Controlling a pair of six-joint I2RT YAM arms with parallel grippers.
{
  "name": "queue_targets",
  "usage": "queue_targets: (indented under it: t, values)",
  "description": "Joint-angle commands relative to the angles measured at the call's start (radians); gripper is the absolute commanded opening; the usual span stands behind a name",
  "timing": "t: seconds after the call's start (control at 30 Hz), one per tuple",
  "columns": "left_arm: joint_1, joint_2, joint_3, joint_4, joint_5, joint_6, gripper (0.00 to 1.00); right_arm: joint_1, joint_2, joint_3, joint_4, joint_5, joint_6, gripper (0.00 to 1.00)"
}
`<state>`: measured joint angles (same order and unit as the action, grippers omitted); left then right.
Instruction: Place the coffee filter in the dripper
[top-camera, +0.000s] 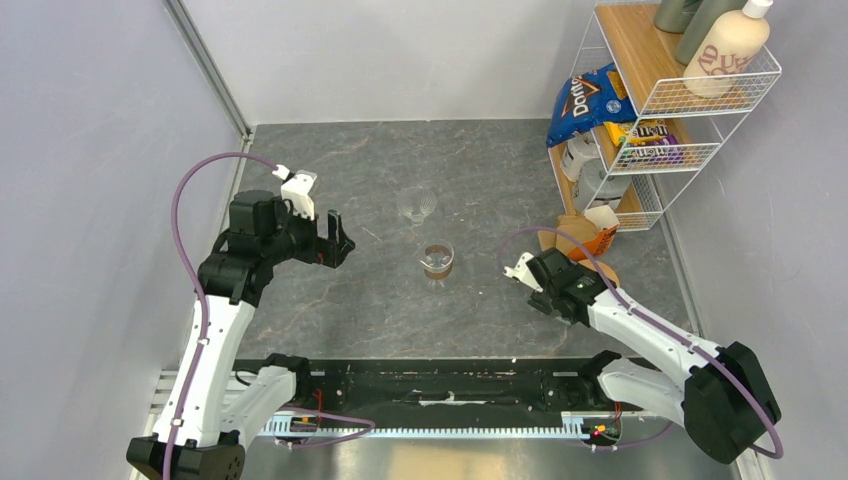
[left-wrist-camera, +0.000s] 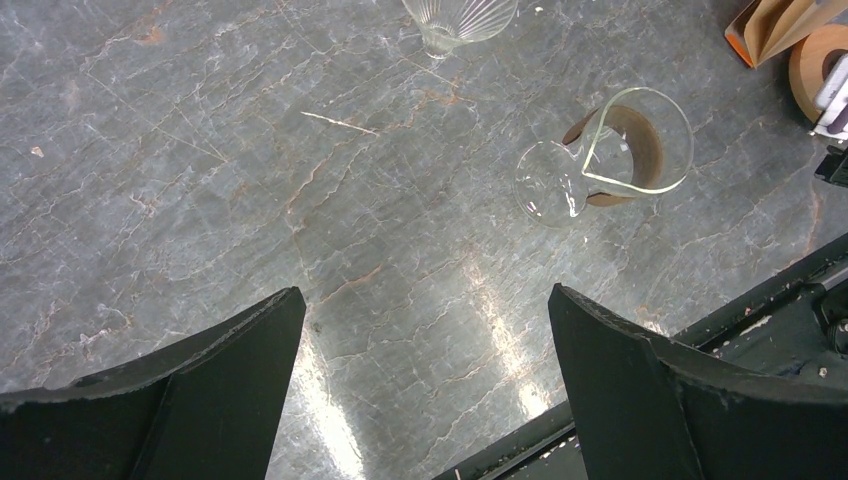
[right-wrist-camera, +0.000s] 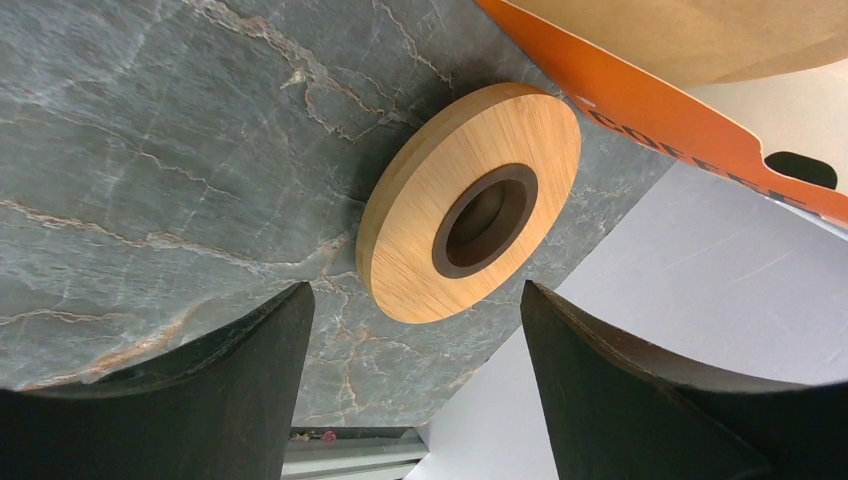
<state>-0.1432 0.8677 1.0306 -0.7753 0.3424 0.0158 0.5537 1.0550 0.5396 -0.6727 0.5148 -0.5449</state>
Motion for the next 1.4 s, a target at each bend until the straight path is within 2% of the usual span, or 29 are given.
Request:
queue_targets:
  t: [0.0,0.27,0.6,0.73,0.8,0.87,0.93,1.13,1.2,1.37]
  values:
    - [0.0,-0.002,0.018,0.048,0.003,0.005,1.0,0.006,0.006,-0.018,0.065,0.002,-0.029,0.83]
    - [0.0,-0.001,0.025,0.053,0.001,0.0,1.0,0.011,0.032,-0.048,0.104,-0.01,-0.067,0.84]
    - [0.001,-0.006,0.029,0.054,-0.009,0.003,1.0,0.011,0.115,-0.191,0.395,0.079,-0.227,0.84]
    - [0.001,-0.011,0.028,0.06,-0.013,0.003,1.0,0.011,0.123,-0.205,0.428,0.091,-0.242,0.8]
    - [0.001,-0.009,0.029,0.065,-0.013,0.001,1.0,0.011,0.112,-0.206,0.424,0.08,-0.246,0.72]
    - [-0.001,-0.005,0.031,0.069,-0.015,-0.003,1.0,0.011,0.109,-0.2,0.404,0.079,-0.244,0.58]
    - [0.001,-0.004,0.031,0.073,-0.017,-0.006,1.0,0.011,0.107,-0.178,0.358,0.076,-0.222,0.44]
    - [0.0,-0.002,0.032,0.082,-0.022,-0.007,1.0,0.012,0.05,-0.104,0.2,0.081,-0.157,0.15]
    - [0.001,-0.001,0.035,0.082,-0.023,-0.007,1.0,0.011,0.019,-0.077,0.142,0.087,-0.137,0.02]
    - [0.001,-0.004,0.04,0.082,-0.02,-0.034,1.0,0.012,-0.075,0.012,-0.035,0.057,-0.088,0.0]
